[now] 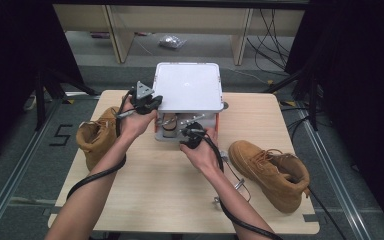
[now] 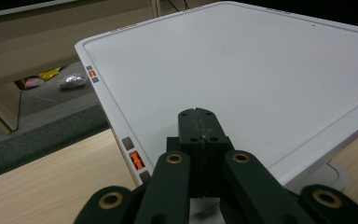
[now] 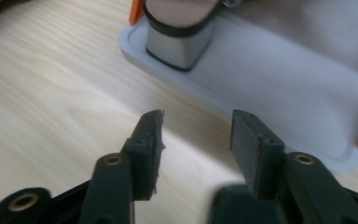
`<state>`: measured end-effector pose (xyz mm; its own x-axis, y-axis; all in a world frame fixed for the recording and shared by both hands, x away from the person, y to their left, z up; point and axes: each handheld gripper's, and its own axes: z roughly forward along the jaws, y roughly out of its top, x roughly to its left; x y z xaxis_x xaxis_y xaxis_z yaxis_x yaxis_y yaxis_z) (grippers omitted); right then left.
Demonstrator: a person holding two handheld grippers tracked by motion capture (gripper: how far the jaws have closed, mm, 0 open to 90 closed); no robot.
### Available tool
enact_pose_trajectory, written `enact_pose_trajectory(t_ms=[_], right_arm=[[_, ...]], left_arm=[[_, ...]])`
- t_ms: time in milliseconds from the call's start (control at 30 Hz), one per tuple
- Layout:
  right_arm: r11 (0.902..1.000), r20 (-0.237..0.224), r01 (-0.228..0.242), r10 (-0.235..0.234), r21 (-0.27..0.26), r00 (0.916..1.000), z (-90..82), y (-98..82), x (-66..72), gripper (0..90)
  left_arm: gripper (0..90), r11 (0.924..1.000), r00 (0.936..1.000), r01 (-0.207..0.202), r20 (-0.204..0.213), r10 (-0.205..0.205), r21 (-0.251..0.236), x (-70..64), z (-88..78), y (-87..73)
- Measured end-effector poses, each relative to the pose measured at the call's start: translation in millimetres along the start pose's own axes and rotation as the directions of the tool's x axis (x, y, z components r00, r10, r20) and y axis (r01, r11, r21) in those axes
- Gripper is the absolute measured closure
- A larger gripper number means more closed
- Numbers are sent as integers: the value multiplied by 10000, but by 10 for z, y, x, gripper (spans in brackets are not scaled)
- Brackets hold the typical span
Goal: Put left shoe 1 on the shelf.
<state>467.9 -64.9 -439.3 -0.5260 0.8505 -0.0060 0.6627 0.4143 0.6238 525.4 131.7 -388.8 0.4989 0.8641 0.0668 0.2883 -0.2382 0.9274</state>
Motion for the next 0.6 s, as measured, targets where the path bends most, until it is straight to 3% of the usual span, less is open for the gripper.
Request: enact_pose_trajectory(t_ms=[267, 467, 600], right_arm=[[9998, -142, -171, 172, 123, 9998, -333, -233, -193, 509], [9957, -251, -742, 757, 546, 9968, -523, -472, -376, 488], [9923, -458, -1107, 1133, 562, 9925, -651, -636, -490, 488]], left_arm=[[898, 9999, 9999, 108, 87, -109, 42, 16, 5, 7], [898, 9991, 9989, 391, 239, -395, 170, 42, 9, 25], [898, 9993, 9993, 338, 178, -340, 142, 31, 8, 21]])
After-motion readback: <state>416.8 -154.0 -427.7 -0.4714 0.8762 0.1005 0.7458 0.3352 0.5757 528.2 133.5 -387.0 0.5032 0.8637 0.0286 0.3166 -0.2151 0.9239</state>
